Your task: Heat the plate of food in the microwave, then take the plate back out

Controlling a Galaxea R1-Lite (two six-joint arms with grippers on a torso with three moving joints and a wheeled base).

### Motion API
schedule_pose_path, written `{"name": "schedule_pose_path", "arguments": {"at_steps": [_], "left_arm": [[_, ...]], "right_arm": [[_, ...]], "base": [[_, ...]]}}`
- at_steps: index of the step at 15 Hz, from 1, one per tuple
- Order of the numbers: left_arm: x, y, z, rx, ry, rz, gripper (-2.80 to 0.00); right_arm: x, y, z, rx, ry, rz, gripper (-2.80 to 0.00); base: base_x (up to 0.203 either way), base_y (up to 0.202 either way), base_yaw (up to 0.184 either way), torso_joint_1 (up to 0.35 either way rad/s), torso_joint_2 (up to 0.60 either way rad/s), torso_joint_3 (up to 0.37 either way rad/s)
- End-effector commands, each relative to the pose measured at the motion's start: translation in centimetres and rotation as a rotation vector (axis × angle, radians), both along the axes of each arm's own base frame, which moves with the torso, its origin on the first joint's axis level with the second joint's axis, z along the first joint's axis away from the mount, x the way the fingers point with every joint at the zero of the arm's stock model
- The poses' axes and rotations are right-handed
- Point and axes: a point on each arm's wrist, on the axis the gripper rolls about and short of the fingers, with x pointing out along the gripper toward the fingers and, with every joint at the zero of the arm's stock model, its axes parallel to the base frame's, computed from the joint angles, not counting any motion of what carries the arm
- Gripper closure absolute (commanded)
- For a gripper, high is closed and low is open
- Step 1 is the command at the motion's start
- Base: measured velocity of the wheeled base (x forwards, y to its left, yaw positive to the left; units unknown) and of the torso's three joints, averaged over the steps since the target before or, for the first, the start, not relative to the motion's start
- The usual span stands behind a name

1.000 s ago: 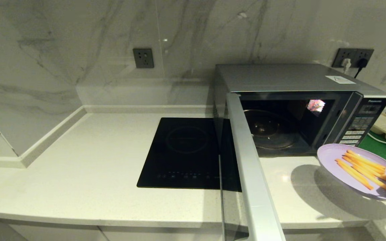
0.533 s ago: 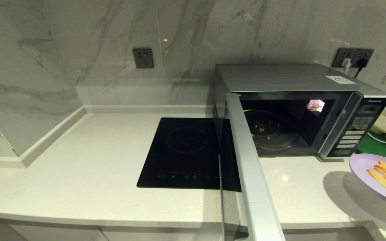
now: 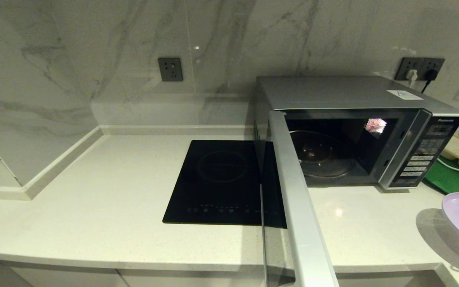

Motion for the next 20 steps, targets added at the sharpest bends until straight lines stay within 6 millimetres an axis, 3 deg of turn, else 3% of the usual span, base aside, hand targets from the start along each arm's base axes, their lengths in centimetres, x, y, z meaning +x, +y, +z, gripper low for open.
{"name": "schedule_pose_path", "arguments": {"at_steps": [1, 14, 20], "left_arm": [[0.0, 0.0, 0.0, -0.001, 0.000, 0.000, 0.00], [0.0, 0.0, 0.0, -0.001, -0.001, 0.000, 0.00], [0.0, 0.0, 0.0, -0.001, 0.000, 0.002, 0.00]], "right_arm": [[-0.8, -1.8, -2.5, 0.029, 0.028, -0.004, 0.00], [-0.6, -5.8, -5.8, 0.012, 0.037, -0.042, 0.00], [-0.4, -6.3, -6.1, 0.014, 0.038, -0.043, 0.00]], "base": [[0.000, 0.000, 0.000, 0.000, 0.00, 0.000], [0.000, 0.000, 0.000, 0.000, 0.00, 0.000], [0.000, 0.000, 0.000, 0.000, 0.00, 0.000]]}}
